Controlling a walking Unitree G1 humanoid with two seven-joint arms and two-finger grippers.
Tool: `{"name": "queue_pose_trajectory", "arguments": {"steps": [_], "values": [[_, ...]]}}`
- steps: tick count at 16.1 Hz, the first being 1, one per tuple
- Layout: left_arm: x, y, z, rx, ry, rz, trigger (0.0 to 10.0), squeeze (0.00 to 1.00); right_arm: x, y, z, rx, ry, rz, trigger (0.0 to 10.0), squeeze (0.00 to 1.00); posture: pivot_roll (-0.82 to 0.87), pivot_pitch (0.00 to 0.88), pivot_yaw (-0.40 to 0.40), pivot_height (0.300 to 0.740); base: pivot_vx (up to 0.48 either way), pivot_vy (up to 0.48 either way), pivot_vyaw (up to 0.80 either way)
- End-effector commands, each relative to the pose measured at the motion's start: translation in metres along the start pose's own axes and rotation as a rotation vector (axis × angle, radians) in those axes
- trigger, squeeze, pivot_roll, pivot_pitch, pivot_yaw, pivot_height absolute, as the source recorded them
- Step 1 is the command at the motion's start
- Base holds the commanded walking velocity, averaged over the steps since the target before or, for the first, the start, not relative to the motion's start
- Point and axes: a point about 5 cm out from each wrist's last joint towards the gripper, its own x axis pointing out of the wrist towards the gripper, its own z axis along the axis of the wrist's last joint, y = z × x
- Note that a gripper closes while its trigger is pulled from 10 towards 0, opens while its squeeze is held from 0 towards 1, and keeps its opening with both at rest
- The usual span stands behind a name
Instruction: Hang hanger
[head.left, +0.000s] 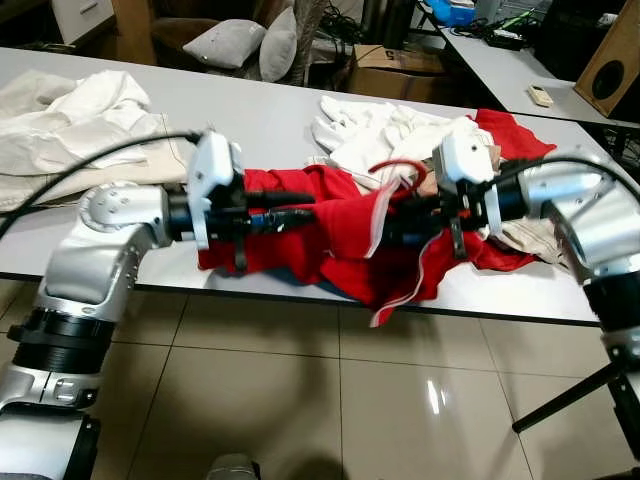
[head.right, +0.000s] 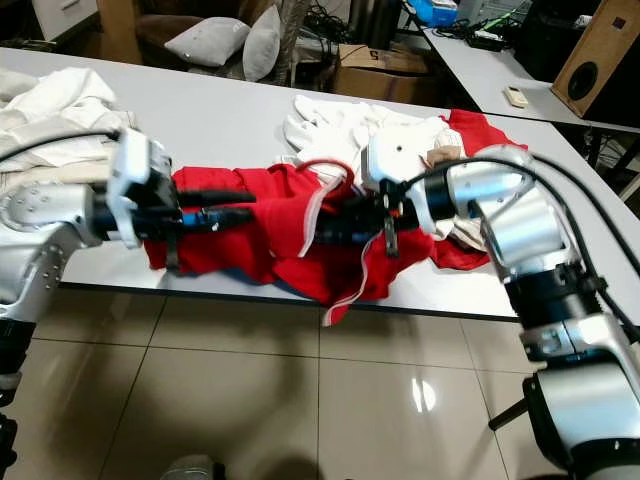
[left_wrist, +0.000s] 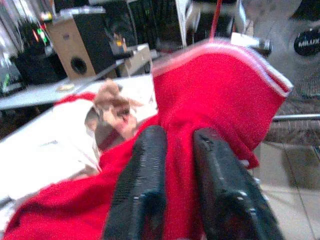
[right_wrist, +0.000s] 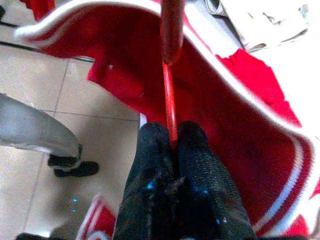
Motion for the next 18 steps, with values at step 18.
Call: {"name": "queue_pose_trajectory", "arguments": {"steps": [18], "values": [[-0.061,-0.088,-0.046,-0.255,0.185,0.516,10.0,0.0,0.032,0.114,-0.032,0.536,-0.127,0.042,0.0,0.0,0.11,0.0,-0.091,0.74,0.0,0.0,0.0]]}}
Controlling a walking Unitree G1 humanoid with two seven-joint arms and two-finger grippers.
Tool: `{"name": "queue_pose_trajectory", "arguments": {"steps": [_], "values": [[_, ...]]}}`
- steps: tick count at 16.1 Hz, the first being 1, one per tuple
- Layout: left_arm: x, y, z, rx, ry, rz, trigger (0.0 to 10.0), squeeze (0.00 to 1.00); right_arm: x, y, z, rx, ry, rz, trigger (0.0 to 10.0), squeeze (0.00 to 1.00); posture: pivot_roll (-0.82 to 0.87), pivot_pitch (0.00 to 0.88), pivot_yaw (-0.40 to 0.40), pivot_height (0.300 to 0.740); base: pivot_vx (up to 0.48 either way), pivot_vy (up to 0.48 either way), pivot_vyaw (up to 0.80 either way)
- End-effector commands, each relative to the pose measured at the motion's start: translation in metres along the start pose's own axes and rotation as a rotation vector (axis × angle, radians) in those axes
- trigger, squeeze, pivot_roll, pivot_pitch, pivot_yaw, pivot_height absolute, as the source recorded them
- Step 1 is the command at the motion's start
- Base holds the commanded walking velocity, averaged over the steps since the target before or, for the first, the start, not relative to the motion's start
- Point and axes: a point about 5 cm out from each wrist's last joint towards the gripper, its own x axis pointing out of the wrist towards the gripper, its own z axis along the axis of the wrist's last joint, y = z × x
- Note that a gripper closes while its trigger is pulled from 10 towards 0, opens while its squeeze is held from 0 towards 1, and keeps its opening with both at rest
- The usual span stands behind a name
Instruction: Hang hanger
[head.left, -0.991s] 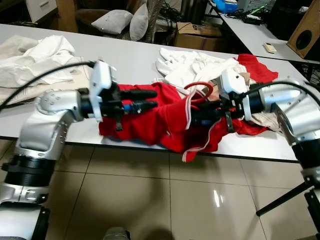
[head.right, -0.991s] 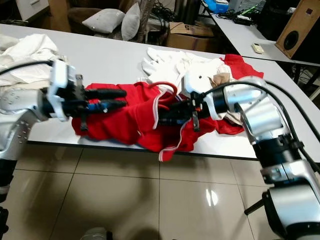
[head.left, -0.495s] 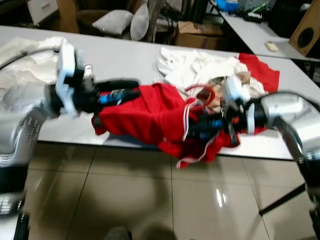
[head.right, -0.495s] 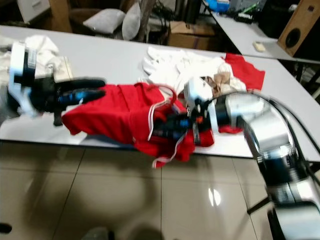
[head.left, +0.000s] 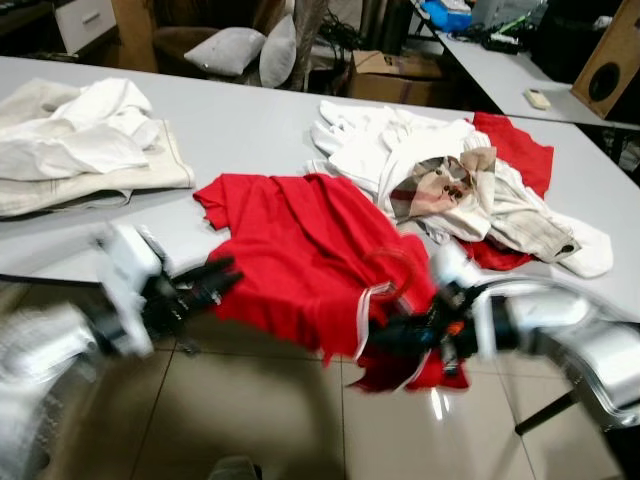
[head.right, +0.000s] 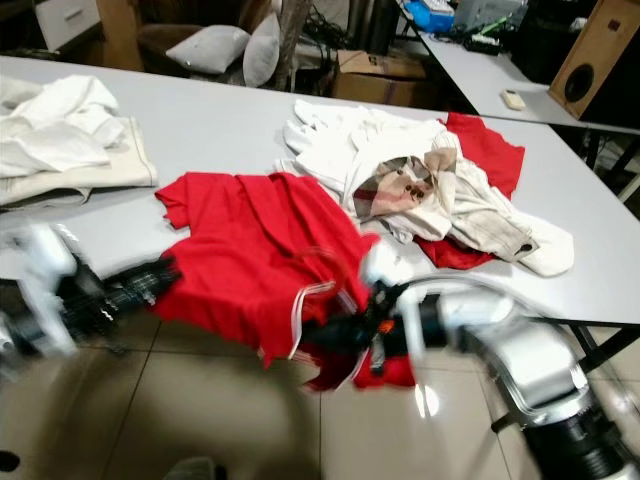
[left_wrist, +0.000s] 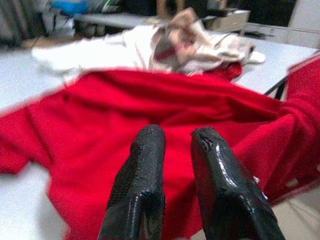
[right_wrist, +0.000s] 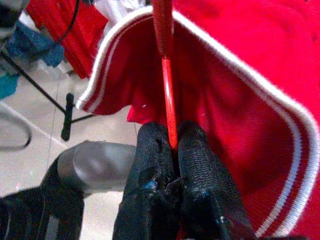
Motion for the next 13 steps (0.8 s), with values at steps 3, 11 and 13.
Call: {"name": "queue_pose_trajectory", "arguments": {"steps": [3,11,13], "values": [[0.006,-0.014,-0.015,-0.02,-0.006,0.153,10.0,0.0,0.01,0.02,-0.018,0.059,-0.017,0.001,0.0,0.0,0.11,0.034,-0.098,0.74,0.0,0.0,0.0],[0.007,-0.05,-0.041,0.006,0.08,0.248,10.0,0.0,0.022,0.062,-0.047,0.187,-0.027,-0.025,0.0,0.0,0.13,0.168,-0.061,0.74,0.0,0.0,0.0],[0.007,-0.058,-0.04,0.0,0.085,0.231,10.0,0.0,0.023,0.073,-0.047,0.211,-0.044,-0.03,0.0,0.0,0.13,0.19,-0.043,0.74,0.0,0.0,0.0]]}}
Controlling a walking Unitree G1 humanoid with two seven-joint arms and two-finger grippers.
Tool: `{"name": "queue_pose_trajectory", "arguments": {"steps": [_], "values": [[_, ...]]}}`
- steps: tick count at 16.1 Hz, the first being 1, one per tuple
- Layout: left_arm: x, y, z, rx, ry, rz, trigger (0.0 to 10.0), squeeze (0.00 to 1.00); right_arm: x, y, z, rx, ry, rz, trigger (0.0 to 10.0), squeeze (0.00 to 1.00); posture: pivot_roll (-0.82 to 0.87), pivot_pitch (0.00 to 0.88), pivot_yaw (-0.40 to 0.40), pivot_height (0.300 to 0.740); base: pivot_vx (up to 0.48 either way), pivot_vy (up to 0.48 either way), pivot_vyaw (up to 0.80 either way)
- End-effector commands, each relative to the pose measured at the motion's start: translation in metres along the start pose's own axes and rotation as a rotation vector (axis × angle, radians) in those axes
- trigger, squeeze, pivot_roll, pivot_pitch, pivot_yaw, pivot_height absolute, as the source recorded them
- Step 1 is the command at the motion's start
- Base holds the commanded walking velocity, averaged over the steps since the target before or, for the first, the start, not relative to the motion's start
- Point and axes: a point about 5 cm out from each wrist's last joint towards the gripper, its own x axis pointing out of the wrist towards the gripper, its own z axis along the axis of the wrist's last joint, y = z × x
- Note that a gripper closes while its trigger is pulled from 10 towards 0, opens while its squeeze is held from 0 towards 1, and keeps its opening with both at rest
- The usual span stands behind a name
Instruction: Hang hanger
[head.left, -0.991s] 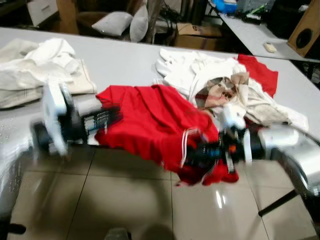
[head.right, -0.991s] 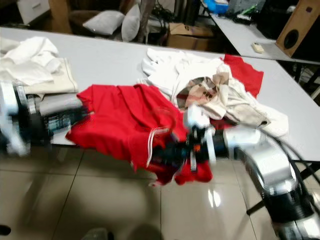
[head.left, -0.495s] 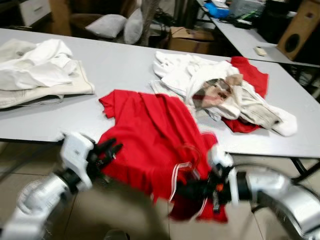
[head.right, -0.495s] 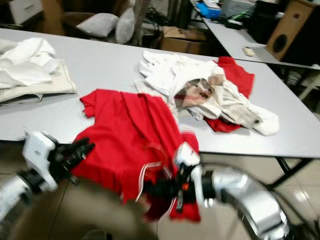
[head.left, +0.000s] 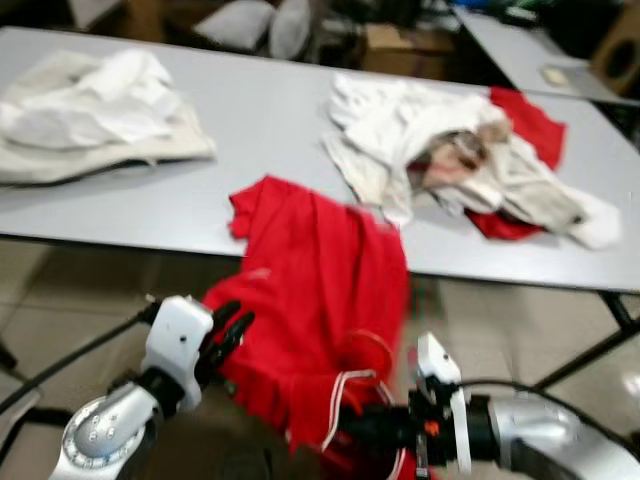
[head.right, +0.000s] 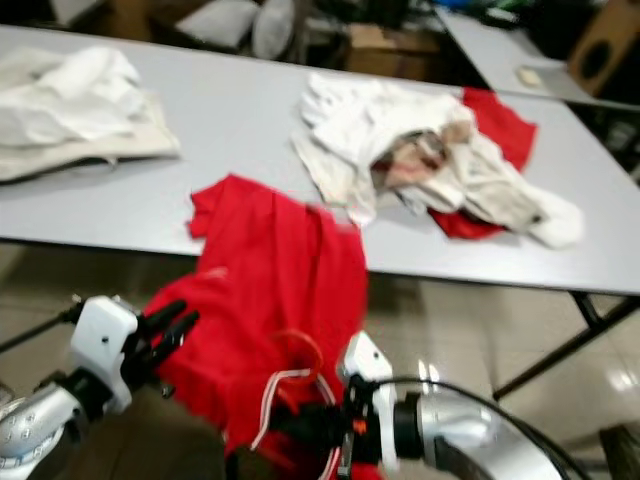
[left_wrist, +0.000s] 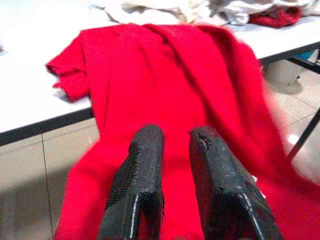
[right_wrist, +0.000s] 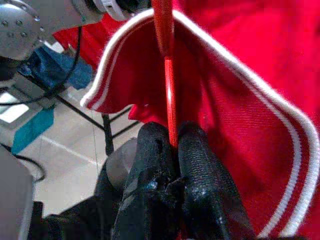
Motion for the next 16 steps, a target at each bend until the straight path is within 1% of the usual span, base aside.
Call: {"name": "queue_pose_trajectory", "arguments": {"steps": [1,4,5,7,8,9,10,11,12,13,14,16], "values": [[-0.003,-0.008,-0.001,-0.005,0.017,-0.029,10.0,0.0,-0.003,0.003,0.003,-0.008,-0.007,-0.018,0.0,0.0,0.13,0.207,-0.023,0.74,0.0,0.0,0.0],[-0.004,-0.012,-0.003,-0.006,0.036,-0.055,10.0,0.0,-0.006,0.007,0.002,-0.011,-0.003,-0.028,0.0,0.0,0.13,0.215,-0.009,0.74,0.0,0.0,0.0],[-0.004,-0.014,-0.006,-0.004,0.052,-0.067,10.0,0.0,-0.007,0.007,0.002,-0.015,0.005,-0.037,0.0,0.0,0.13,0.209,-0.01,0.74,0.0,0.0,0.0],[-0.001,-0.017,-0.007,-0.019,0.046,-0.058,10.0,0.0,-0.01,0.005,0.001,-0.03,0.013,-0.064,0.0,0.0,0.12,0.19,-0.021,0.74,0.0,0.0,0.0],[0.004,-0.017,-0.007,-0.036,0.026,-0.026,10.0,0.0,-0.011,-0.003,0.004,-0.084,0.004,-0.161,4.1,0.0,0.12,0.173,-0.031,0.74,0.0,0.0,0.0],[0.006,-0.015,-0.008,-0.048,0.022,-0.001,10.0,0.0,-0.011,-0.01,0.004,-0.075,0.002,-0.22,10.0,0.0,0.12,0.164,-0.036,0.74,0.0,0.0,0.0],[0.01,-0.011,-0.01,-0.071,0.022,0.04,10.0,0.0,-0.012,-0.02,0.004,-0.066,-0.01,-0.295,10.0,0.0,0.11,0.147,-0.045,0.74,0.0,0.0,0.0],[0.014,-0.008,-0.013,-0.1,0.027,0.074,10.0,0.0,-0.013,-0.027,0.006,-0.091,-0.018,-0.348,10.0,0.0,0.1,0.132,-0.051,0.74,0.0,0.0,0.0],[0.017,-0.007,-0.016,-0.138,0.025,0.097,10.0,0.0,-0.013,-0.037,0.011,-0.135,-0.032,-0.422,10.0,0.0,0.1,0.121,-0.058,0.74,0.0,0.0,0.0],[0.021,-0.007,-0.018,-0.138,0.028,0.104,10.0,0.0,-0.012,-0.046,0.017,-0.16,-0.05,-0.478,10.0,0.0,0.1,0.11,-0.066,0.74,0.0,0.0,0.8],[0.023,-0.007,-0.018,-0.131,0.034,0.102,10.0,0.0,-0.011,-0.049,0.019,-0.16,-0.061,-0.494,10.0,0.0,0.1,0.104,-0.07,0.74,0.0,0.0,0.8],[0.03,-0.006,-0.022,-0.097,0.052,0.114,10.0,0.0,-0.009,-0.063,0.018,-0.16,-0.057,-0.541,10.0,0.0,0.09,0.086,-0.094,0.74,0.0,0.0,0.8]]}}
